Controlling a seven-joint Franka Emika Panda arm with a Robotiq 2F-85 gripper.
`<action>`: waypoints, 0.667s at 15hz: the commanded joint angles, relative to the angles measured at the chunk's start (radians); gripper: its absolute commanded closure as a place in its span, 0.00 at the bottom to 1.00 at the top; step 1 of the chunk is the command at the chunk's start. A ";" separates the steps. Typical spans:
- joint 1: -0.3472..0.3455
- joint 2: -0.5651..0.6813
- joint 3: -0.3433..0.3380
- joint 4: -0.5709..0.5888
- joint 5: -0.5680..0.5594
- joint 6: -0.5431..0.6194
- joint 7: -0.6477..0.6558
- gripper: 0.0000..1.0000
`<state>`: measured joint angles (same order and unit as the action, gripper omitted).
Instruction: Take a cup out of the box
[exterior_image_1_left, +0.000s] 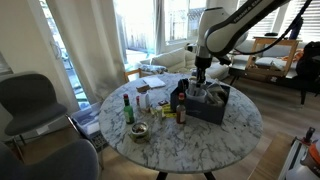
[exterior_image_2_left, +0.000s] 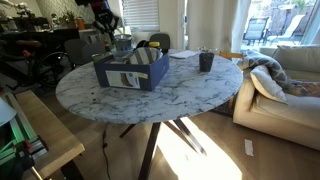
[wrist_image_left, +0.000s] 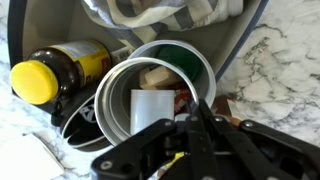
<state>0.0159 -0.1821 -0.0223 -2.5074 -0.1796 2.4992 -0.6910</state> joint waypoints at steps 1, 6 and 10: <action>0.027 -0.183 0.017 -0.069 -0.056 -0.092 -0.046 0.99; 0.092 -0.443 0.076 -0.067 -0.124 -0.400 -0.054 0.99; 0.233 -0.536 0.088 -0.071 -0.058 -0.524 -0.138 0.99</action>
<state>0.1545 -0.6438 0.0707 -2.5383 -0.2726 2.0220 -0.7706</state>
